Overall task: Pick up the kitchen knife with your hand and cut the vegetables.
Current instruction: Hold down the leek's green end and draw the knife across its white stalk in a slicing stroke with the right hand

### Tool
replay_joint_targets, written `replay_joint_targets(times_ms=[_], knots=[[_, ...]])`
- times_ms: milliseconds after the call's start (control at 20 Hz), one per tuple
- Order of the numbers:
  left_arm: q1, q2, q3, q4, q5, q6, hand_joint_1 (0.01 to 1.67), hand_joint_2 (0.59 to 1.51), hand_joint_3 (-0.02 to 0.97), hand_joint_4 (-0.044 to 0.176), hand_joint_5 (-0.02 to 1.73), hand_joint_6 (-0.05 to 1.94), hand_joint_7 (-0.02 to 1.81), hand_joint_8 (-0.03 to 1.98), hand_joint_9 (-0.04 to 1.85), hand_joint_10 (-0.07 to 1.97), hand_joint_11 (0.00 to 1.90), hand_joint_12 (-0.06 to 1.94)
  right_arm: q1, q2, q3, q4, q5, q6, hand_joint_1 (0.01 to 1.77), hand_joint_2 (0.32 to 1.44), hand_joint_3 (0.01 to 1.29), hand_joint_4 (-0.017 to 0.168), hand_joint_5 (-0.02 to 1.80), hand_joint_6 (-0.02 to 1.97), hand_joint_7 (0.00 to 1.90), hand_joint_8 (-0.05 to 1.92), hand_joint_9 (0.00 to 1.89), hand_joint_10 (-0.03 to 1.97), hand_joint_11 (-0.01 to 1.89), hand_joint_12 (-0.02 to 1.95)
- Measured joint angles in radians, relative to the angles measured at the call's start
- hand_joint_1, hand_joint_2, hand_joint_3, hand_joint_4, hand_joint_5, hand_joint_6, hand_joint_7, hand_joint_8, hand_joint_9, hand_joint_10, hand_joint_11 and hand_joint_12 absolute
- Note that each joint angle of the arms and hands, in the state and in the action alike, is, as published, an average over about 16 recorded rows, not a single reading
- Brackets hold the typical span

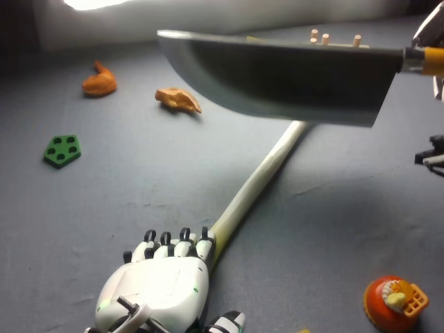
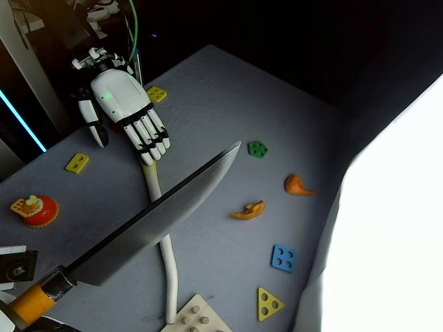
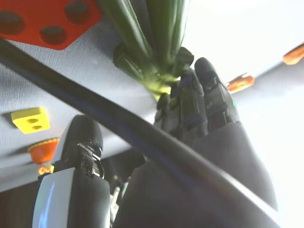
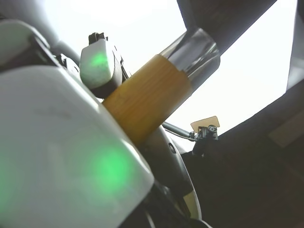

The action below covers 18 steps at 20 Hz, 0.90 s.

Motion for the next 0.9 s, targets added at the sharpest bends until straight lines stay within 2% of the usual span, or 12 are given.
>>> replay_joint_targets(times_ms=[300, 900], knots=[[0.0, 0.0, 0.001, -0.001, 0.003, 0.0, 0.49, 1.307, -0.002, 0.007, 0.13, -0.03, 0.12, -0.01, 0.16, 0.01, 0.02, 0.46, -0.019, -0.053, 0.019, 0.02, 0.024, -0.017, 1.6, 0.67, 0.9, 0.164, 1.38, 1.88, 1.51, 1.85, 1.59, 1.86, 1.63, 1.9], [0.0, 0.0, 0.001, -0.002, 0.005, 0.0, 0.52, 1.29, -0.005, 0.007, 0.12, -0.03, 0.11, -0.01, 0.16, 0.0, 0.02, 0.45, -0.08, -0.113, 0.06, -0.045, 0.048, -0.014, 1.61, 0.64, 0.94, 0.164, 1.42, 1.89, 1.55, 1.88, 1.61, 1.88, 1.65, 1.9]])
